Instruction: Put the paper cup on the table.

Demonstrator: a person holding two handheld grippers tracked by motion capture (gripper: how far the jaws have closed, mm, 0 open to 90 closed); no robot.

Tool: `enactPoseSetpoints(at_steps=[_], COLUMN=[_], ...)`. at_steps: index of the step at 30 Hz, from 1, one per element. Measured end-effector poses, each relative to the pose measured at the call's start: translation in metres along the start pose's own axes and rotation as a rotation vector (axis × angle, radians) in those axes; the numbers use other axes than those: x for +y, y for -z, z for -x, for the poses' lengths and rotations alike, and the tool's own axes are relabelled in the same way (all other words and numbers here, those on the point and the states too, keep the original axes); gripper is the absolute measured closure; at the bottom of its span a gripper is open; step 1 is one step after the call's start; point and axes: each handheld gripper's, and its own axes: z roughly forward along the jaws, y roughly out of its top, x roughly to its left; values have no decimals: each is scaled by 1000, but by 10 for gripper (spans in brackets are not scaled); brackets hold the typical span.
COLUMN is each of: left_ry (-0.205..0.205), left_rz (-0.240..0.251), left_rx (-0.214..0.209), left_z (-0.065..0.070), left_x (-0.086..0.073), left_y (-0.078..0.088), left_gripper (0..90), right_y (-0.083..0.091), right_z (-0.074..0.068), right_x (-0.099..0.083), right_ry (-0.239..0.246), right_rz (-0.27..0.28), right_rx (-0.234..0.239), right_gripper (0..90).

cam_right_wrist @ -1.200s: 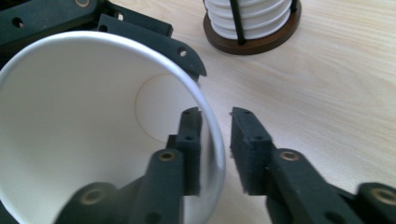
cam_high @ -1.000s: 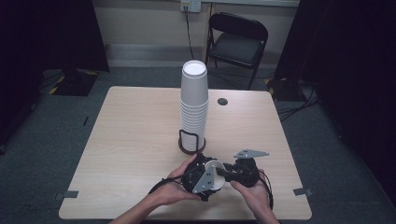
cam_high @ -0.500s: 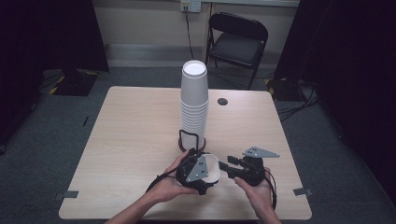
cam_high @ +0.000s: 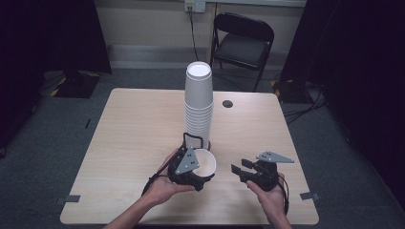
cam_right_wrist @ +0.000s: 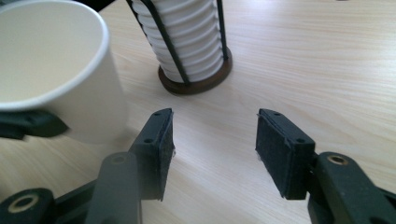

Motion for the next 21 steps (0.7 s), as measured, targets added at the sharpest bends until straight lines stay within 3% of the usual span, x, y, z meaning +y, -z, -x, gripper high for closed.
enactPoseSetpoints(at_steps=[4,15,21], left_ry=[44,142,192], left_rz=[24,67,99], left_rx=[-8,74,101], left_z=[-6,-32,-49], left_x=[-1,-13,-11], left_y=[12,49,66], left_gripper=[104,104,104], right_y=[0,-2,-2], right_z=[3,10,11], right_x=[-2,-6,-7], right_ry=[-3,-25,-25], right_rz=[-3,-8,-13], right_rx=[-19,-50,-58], right_gripper=[456,387,320])
